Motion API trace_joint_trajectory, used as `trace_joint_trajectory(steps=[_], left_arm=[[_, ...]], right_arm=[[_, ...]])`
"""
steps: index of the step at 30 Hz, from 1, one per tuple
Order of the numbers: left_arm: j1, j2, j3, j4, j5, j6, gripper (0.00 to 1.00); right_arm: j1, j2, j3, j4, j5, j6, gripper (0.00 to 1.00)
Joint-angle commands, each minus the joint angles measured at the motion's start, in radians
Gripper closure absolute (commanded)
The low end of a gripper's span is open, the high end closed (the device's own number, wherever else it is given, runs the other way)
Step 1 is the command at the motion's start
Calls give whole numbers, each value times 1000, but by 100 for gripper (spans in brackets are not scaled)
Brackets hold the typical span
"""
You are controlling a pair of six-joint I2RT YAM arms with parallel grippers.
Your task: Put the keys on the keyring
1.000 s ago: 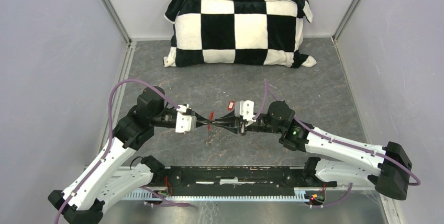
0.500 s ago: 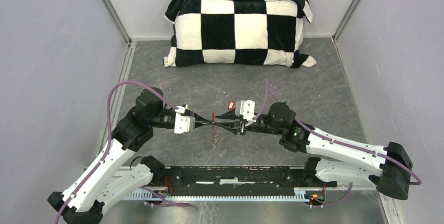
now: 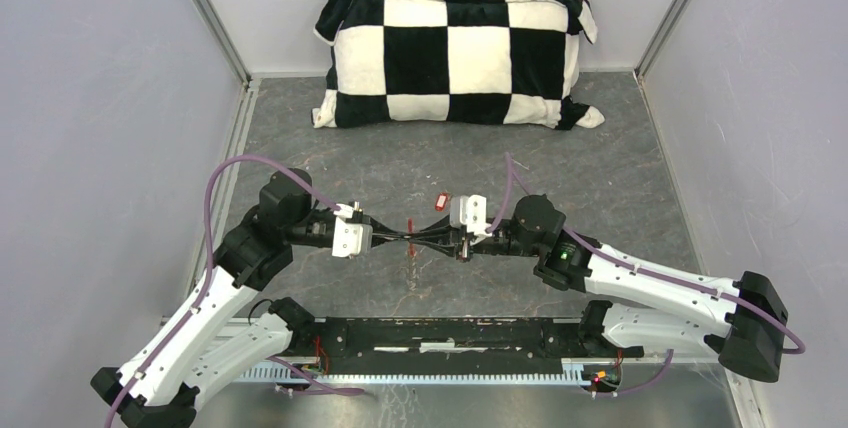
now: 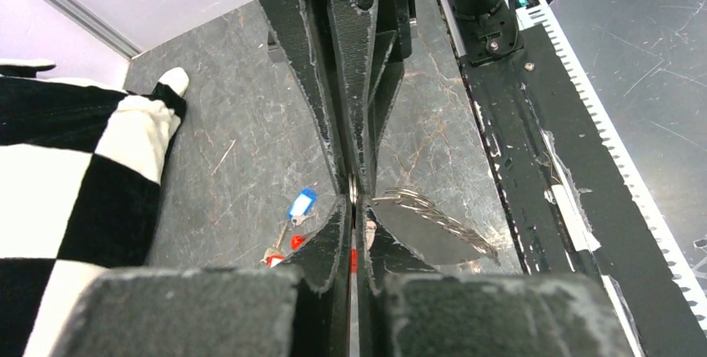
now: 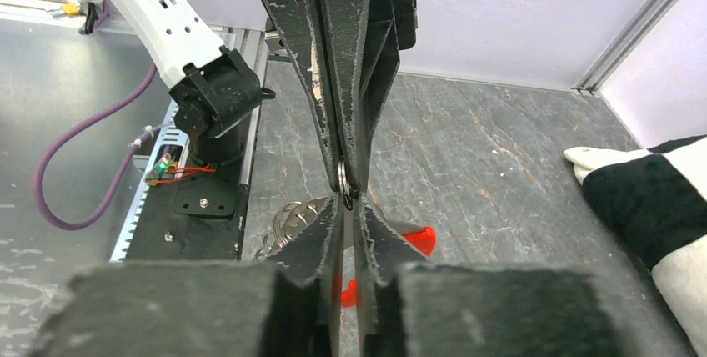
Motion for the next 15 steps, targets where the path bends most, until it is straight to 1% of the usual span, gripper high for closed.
trace_joint_trajectory(steps=[1, 2, 5, 6, 10, 11, 12, 15], left_arm=[[-3, -1, -9, -13, 30, 14, 98], [-3, 0, -9, -20, 30, 19, 98], [-4, 3, -10, -32, 29, 31, 98], [-3, 3, -12, -32, 27, 31, 96], [-3, 4, -15, -50, 17, 48, 75], [-3, 4, -15, -57, 15, 55, 68], [-3, 2, -16, -60, 11, 60, 63], [-3, -5, -14, -79, 3, 73, 57]], right_arm=[[4, 18, 77, 54, -36, -3, 93], [4, 24, 87, 40, -38, -6, 99], [4, 41, 116, -7, -28, -7, 99], [4, 45, 128, -29, -25, -5, 100], [4, 53, 166, -107, -5, -1, 100], [3, 52, 171, -123, -1, -5, 100], [3, 51, 175, -138, 3, -9, 100], [4, 49, 193, -196, 15, -25, 100]])
